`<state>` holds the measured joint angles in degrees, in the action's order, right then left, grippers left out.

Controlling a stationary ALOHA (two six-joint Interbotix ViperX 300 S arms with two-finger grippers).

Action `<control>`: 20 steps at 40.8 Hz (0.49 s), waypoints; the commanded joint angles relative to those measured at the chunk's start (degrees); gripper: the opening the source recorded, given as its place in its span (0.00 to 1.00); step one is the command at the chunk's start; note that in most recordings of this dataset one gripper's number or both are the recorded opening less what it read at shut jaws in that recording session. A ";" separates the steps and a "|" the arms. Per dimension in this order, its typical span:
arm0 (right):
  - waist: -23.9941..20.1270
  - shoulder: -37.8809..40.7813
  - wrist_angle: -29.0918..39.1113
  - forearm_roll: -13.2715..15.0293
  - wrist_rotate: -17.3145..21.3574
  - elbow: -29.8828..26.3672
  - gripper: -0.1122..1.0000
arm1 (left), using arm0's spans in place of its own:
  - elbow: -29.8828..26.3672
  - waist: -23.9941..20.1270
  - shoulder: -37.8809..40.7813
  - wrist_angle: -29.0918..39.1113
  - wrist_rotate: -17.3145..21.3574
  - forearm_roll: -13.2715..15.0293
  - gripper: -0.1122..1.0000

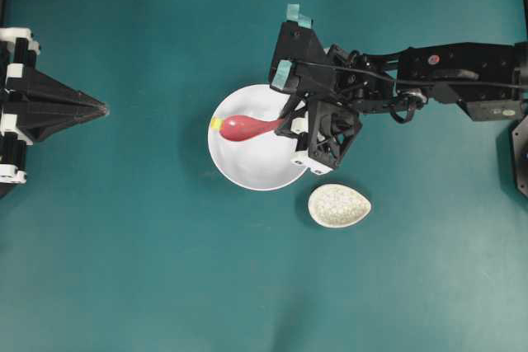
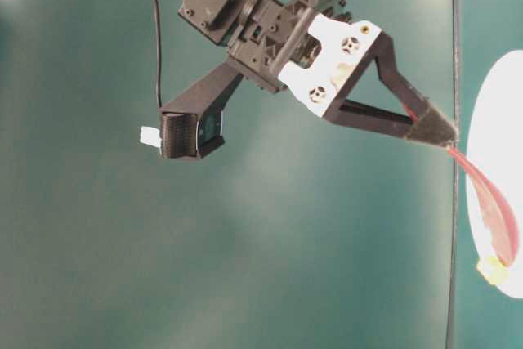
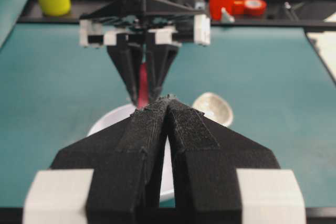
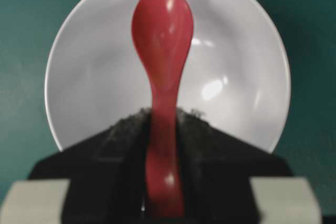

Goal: Scoop the yellow hexagonal prism block from the bowl with a spoon using the right arm.
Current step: 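Tilt the spoon to slide the yellow block onto its bowl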

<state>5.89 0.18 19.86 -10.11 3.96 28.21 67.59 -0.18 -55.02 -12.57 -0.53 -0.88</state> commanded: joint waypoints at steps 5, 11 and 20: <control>-0.09 -1.67 -0.53 -0.09 -0.09 -0.53 0.30 | -1.49 0.09 0.44 -0.70 -0.09 -0.18 0.11; -0.09 -1.67 -0.53 -0.09 -0.09 -0.44 0.30 | -1.41 0.09 0.44 -0.79 -0.09 -0.18 0.11; -0.09 -1.67 -0.70 -0.09 -0.09 0.44 0.30 | -1.49 0.09 0.53 -0.79 -0.09 -0.18 0.11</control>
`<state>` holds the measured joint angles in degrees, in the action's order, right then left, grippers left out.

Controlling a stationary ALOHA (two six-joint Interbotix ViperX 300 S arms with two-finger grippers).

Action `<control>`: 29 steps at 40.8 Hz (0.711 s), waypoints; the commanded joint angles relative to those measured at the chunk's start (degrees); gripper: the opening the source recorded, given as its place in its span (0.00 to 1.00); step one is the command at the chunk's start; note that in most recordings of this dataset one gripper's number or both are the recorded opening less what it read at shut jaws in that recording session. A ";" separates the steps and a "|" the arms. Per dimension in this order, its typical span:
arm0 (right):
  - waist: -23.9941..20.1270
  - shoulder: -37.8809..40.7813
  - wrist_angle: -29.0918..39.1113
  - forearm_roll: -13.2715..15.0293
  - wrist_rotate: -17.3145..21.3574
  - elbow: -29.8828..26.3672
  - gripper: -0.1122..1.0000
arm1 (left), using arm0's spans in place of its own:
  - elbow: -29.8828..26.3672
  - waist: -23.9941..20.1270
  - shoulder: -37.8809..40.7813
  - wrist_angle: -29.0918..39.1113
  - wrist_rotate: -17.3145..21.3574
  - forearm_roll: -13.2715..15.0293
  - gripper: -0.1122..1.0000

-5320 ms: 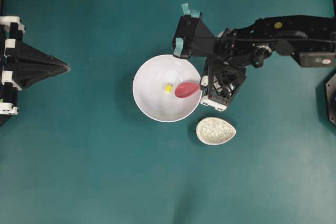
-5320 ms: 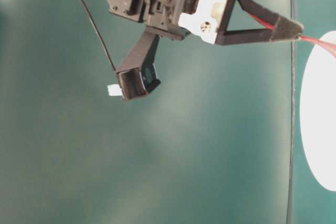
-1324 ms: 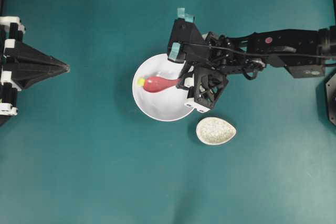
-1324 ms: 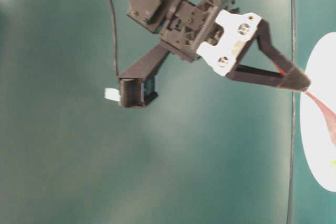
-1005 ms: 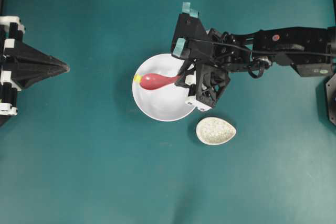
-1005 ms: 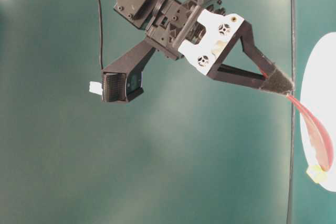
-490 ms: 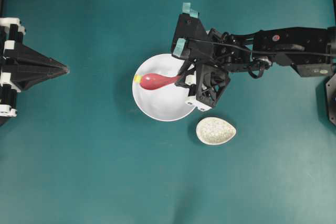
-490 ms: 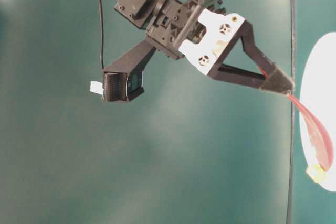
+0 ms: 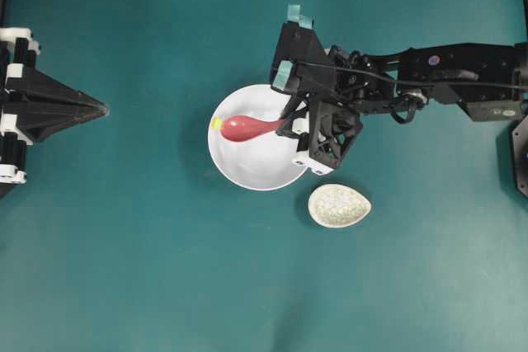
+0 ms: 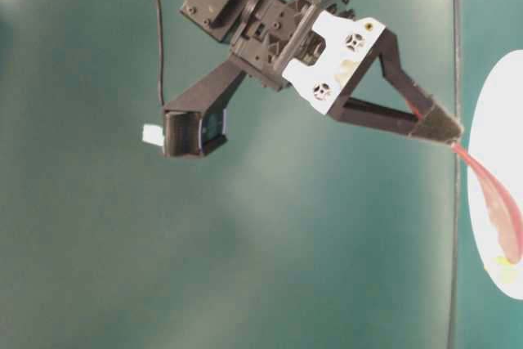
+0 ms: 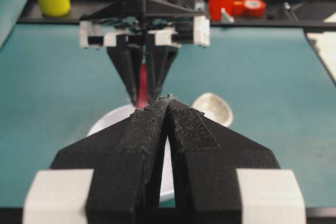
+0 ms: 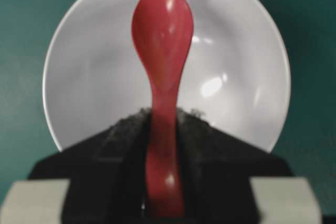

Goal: Scoop the yellow hexagonal prism block from the bowl with a spoon using the right arm.
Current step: 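Tilt the spoon to slide the yellow block onto its bowl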

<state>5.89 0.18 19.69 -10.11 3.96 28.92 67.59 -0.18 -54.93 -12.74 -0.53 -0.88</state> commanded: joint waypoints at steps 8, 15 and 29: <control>-0.09 -1.67 -2.29 -0.09 -0.09 0.88 0.30 | -1.49 0.09 0.35 -0.62 -0.09 -0.18 0.11; -0.09 -1.67 -2.55 -0.09 -0.09 1.58 0.30 | -1.41 0.09 0.35 -0.62 -0.09 -0.18 0.11; -0.09 -0.26 -2.72 -0.09 -0.09 2.11 0.30 | -1.49 0.09 0.35 -0.62 -0.09 -0.18 0.11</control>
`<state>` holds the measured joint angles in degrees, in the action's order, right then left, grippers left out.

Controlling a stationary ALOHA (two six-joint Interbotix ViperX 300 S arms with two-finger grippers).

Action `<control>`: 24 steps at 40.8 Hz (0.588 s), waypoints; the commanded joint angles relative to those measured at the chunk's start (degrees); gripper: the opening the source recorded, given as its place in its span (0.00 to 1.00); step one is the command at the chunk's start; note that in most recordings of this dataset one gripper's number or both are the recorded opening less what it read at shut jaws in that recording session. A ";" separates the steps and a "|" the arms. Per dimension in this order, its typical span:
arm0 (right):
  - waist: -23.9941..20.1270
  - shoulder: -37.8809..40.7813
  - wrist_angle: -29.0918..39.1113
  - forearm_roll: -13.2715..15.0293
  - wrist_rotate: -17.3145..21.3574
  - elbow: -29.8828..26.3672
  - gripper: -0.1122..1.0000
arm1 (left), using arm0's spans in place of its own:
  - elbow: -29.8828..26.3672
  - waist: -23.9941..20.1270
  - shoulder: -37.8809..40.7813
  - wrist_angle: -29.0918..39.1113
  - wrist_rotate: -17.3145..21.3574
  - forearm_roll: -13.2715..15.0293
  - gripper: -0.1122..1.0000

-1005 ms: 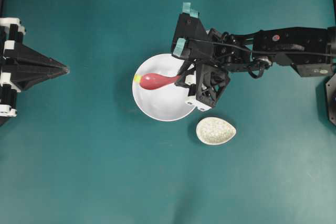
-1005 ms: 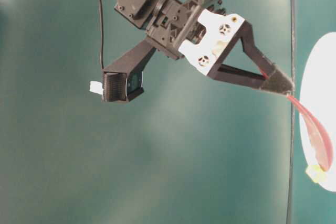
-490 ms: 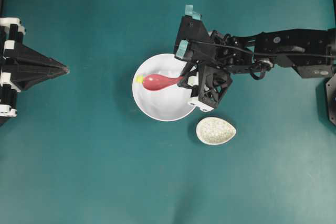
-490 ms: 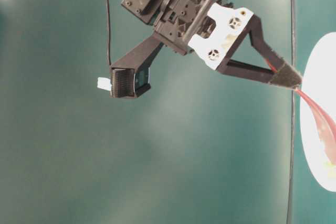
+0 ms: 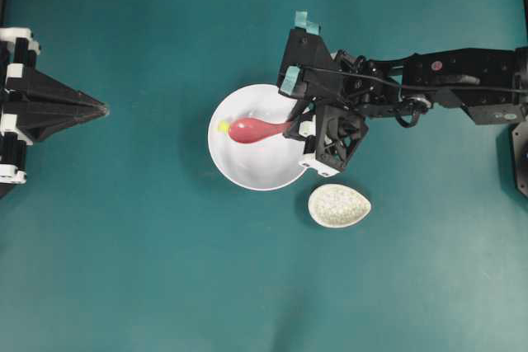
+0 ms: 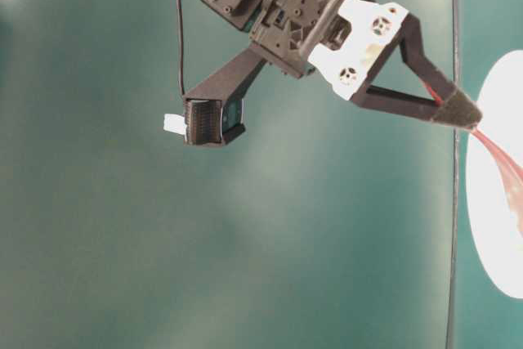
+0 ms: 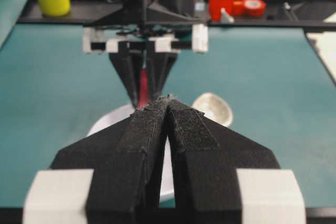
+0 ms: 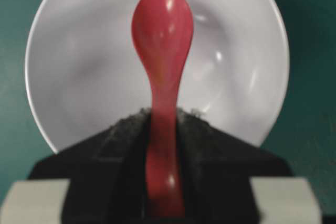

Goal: Scoop the yellow hexagonal prism block from the bowl with a spoon using the right arm.
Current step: 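Tilt the spoon to slide the yellow block onto its bowl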

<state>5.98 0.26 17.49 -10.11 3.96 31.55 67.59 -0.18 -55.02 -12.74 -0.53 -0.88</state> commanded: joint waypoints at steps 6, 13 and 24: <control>-0.18 0.09 -0.53 -0.09 -0.09 -0.70 0.30 | -1.49 0.09 0.44 -0.62 -0.09 -0.18 0.11; -0.18 0.09 -0.53 -0.09 -0.09 -0.70 0.30 | -1.41 0.09 0.53 -0.62 -0.09 -0.18 0.11; -0.18 0.79 -1.23 -0.09 -0.09 -0.70 0.30 | -1.41 0.09 0.53 -0.62 -0.09 -0.18 0.11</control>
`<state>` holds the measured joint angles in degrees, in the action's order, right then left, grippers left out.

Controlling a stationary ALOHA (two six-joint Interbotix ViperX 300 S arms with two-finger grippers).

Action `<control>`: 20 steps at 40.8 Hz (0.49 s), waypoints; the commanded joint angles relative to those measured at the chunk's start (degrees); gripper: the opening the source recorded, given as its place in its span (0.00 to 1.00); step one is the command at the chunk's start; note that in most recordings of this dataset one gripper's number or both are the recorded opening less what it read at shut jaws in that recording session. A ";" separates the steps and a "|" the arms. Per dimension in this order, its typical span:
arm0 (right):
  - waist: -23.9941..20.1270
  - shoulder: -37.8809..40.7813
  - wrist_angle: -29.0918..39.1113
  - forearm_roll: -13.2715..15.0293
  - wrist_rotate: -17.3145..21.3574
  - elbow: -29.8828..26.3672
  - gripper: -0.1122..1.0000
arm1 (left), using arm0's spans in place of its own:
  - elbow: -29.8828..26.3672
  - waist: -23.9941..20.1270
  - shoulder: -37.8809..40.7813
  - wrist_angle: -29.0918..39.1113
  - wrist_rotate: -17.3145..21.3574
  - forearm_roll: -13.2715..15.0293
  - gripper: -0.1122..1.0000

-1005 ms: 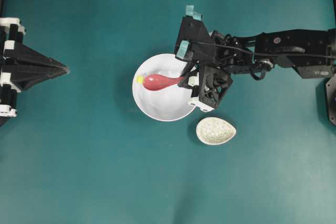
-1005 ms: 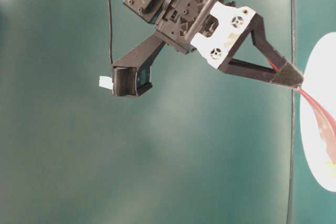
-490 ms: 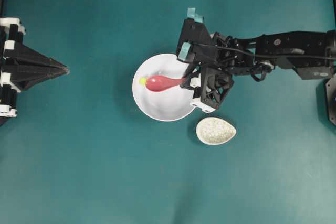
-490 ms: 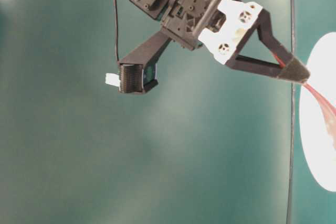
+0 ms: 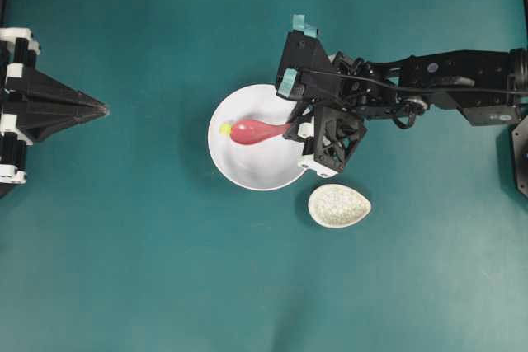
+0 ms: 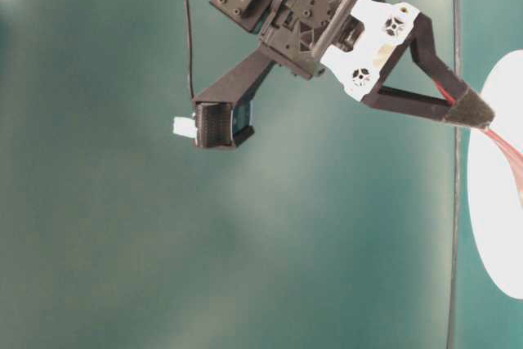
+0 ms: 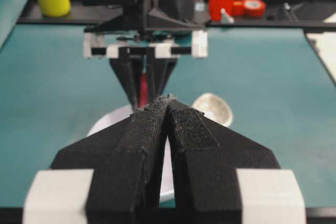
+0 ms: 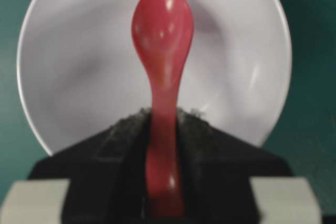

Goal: Scoop the yellow hexagonal prism block from the bowl with a spoon using the right arm.
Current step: 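Tilt the spoon to slide the yellow block onto its bowl, then raise the spoon carrying the yellow block above the bowl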

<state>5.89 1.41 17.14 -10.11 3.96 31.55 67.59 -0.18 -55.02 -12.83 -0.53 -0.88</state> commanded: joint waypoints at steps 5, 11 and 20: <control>-0.09 0.35 -2.11 -0.09 -0.09 -1.05 0.30 | -1.49 0.09 0.44 -0.70 -0.09 -0.18 0.11; -0.09 0.70 -3.25 -0.09 -0.09 -1.23 0.30 | -1.49 0.09 0.44 -0.70 -0.09 -0.18 0.11; -0.09 0.70 -3.52 -0.09 -0.09 -1.14 0.30 | -1.41 0.09 0.44 -0.70 -0.09 -0.18 0.11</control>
<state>5.89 2.81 14.15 -10.11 3.96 31.55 67.59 -0.18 -54.93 -12.92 -0.53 -0.97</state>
